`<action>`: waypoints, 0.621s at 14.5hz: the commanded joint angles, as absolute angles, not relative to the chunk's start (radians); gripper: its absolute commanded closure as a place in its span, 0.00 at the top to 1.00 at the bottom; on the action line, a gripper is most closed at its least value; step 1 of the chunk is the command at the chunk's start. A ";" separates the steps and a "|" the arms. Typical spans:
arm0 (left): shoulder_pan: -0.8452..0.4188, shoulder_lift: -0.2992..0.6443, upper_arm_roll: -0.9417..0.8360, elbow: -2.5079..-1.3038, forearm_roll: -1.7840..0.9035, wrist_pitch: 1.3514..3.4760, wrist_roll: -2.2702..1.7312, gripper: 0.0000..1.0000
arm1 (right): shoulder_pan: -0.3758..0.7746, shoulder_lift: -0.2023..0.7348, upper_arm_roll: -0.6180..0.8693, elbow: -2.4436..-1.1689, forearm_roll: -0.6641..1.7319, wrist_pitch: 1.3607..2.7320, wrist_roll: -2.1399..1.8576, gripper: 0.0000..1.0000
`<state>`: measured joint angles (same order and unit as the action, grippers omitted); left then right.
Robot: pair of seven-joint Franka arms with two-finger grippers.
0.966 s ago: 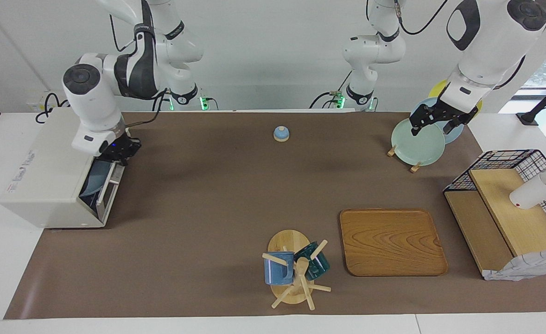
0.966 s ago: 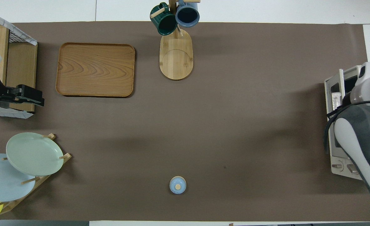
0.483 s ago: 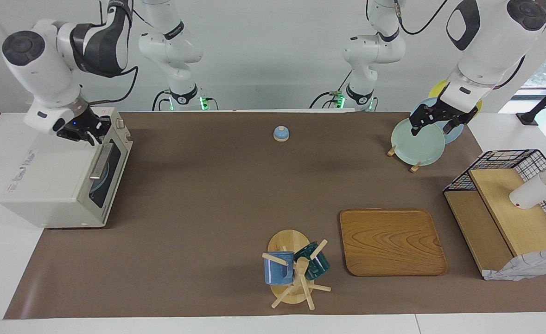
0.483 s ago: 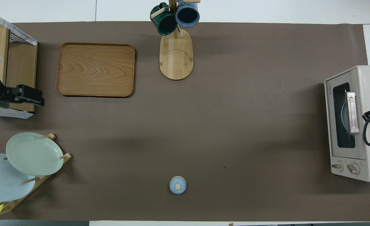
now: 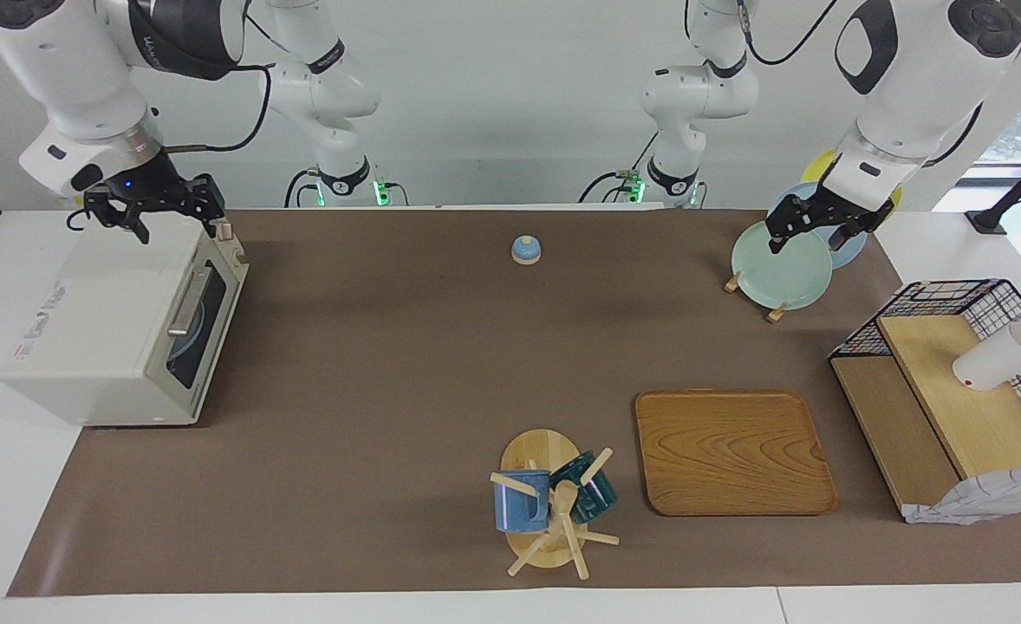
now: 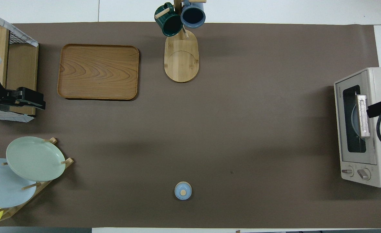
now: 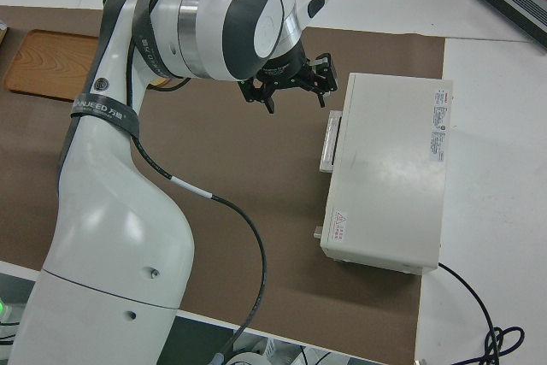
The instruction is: Put eggplant into oven
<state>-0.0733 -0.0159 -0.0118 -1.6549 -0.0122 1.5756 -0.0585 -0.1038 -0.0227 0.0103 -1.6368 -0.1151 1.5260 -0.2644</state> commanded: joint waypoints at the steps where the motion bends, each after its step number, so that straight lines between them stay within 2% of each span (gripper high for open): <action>1: -0.063 -0.029 -0.020 -1.660 0.002 1.572 -0.060 1.00 | -0.118 -0.005 0.011 -1.603 -0.086 1.500 -0.247 1.00; 9: -0.063 -0.029 -0.021 -1.660 0.002 1.571 -0.060 1.00 | -0.112 -0.022 0.011 -1.606 -0.092 1.502 -0.244 1.00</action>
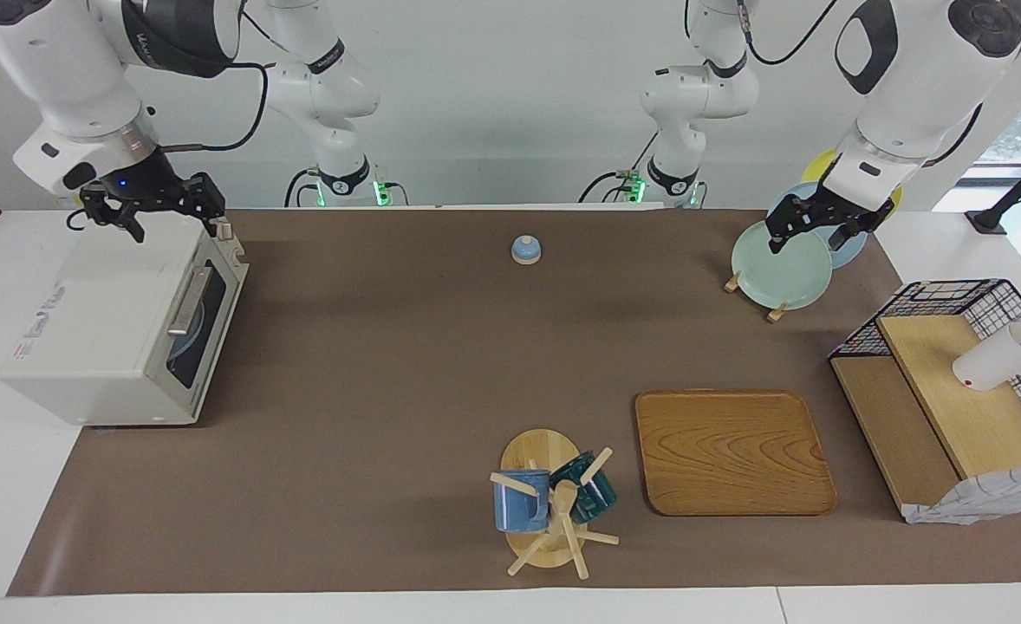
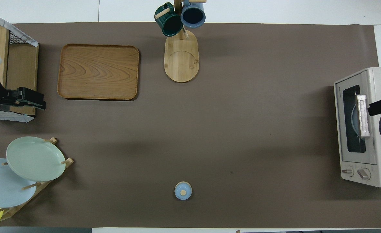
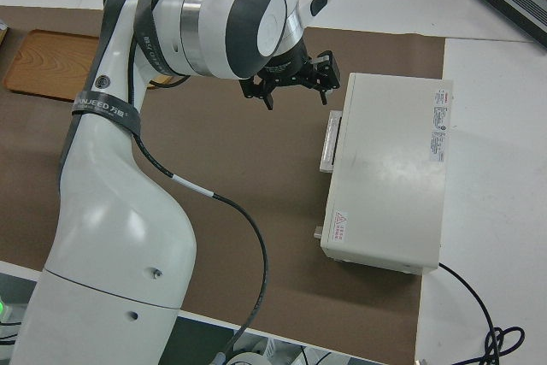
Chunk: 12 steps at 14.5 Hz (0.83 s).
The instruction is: Put eggplant into oven
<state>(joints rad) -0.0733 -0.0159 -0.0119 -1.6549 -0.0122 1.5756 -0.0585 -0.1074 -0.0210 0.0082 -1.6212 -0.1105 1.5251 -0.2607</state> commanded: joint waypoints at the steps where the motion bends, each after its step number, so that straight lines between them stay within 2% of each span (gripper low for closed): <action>1: -0.063 -0.029 -0.021 -1.660 0.003 1.572 -0.060 1.00 | -0.113 -0.020 0.012 -1.602 -0.092 1.503 -0.242 1.00; 12: -0.063 -0.029 -0.021 -1.660 0.002 1.572 -0.060 1.00 | -0.109 -0.008 0.014 -1.579 -0.090 1.509 -0.230 1.00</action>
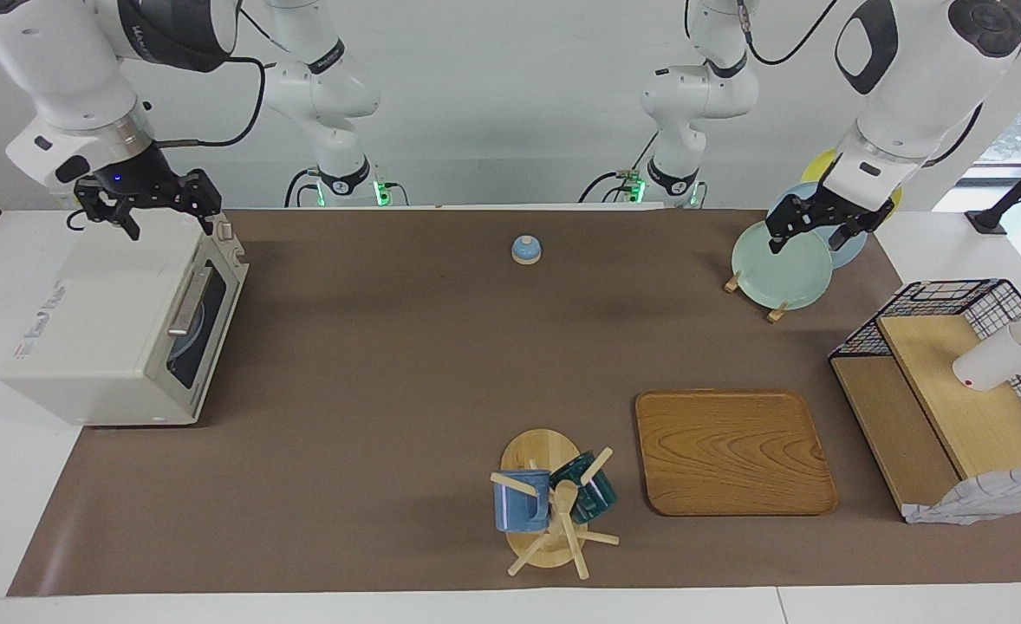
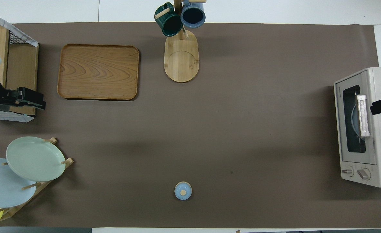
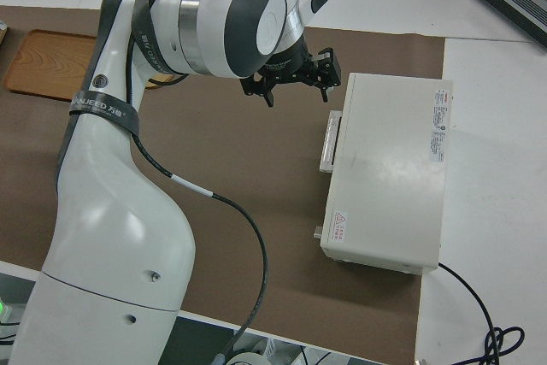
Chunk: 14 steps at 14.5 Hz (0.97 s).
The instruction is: Put eggplant into oven
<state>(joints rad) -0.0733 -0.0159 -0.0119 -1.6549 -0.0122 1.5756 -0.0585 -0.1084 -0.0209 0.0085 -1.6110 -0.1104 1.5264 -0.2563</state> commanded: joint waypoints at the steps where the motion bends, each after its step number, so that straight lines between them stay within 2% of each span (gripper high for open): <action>1: -0.063 -0.029 -0.021 -1.660 0.002 1.571 -0.060 1.00 | -0.103 -0.008 0.011 -1.578 -0.091 1.505 -0.230 1.00; 14: -0.063 -0.029 -0.021 -1.660 0.002 1.571 -0.060 1.00 | -0.086 0.003 0.012 -1.525 -0.078 1.514 -0.177 1.00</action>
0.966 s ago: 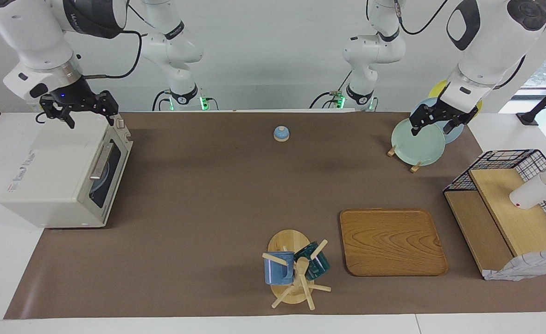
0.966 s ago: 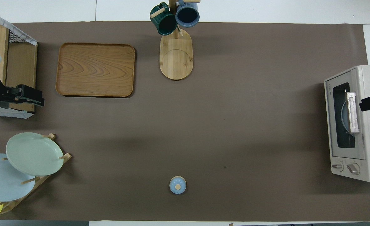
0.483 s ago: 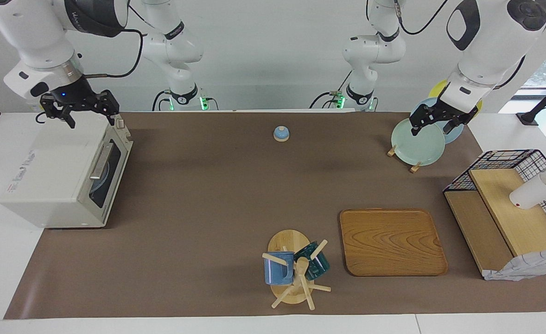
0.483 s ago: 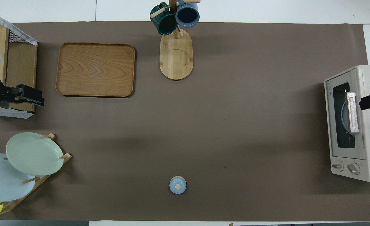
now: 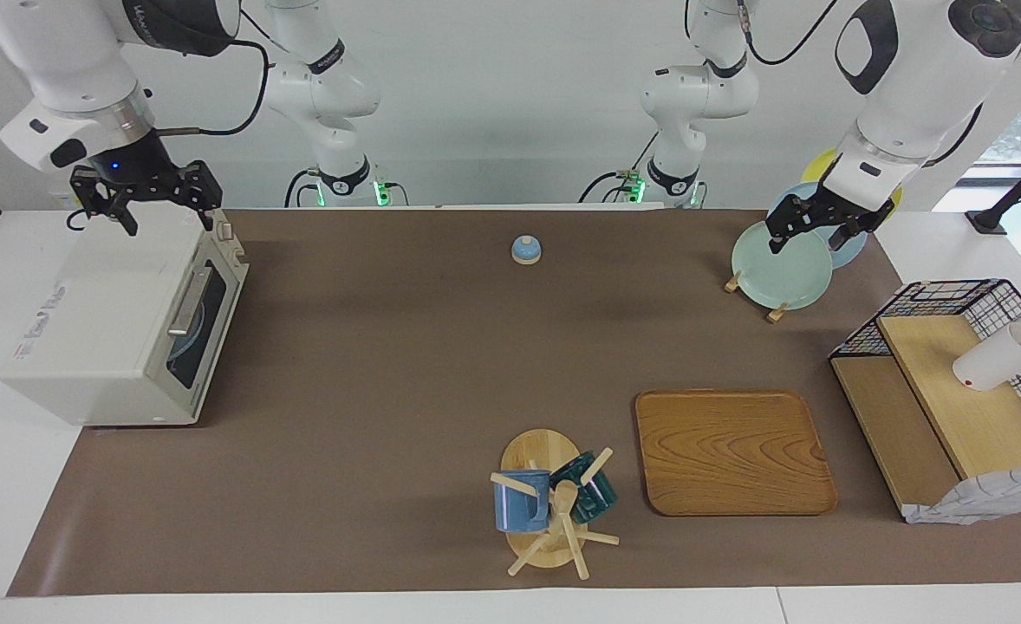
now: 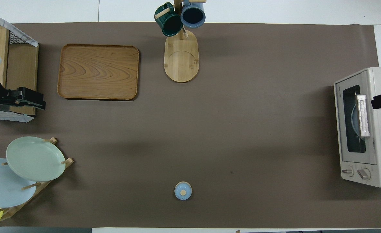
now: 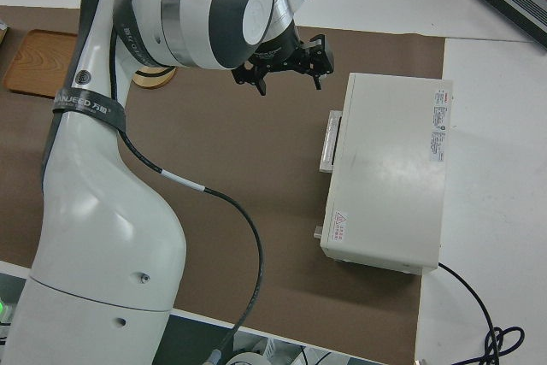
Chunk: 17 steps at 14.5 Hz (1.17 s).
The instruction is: Put eggplant into oven
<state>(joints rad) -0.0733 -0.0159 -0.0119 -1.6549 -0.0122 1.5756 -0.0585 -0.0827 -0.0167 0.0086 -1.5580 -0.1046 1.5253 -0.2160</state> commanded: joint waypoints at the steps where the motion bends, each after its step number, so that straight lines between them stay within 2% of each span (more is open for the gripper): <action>1: -0.063 -0.029 -0.021 -1.660 0.003 1.572 -0.060 1.00 | -0.086 0.002 0.012 -1.525 -0.063 1.500 -0.166 1.00; 6: -0.063 -0.029 -0.021 -1.660 0.002 1.572 -0.060 1.00 | -0.078 0.000 0.008 -1.522 -0.037 1.453 -0.161 1.00; 17: -0.063 -0.029 -0.021 -1.660 0.002 1.572 -0.060 1.00 | -0.064 -0.008 0.012 -1.528 -0.043 1.442 -0.161 1.00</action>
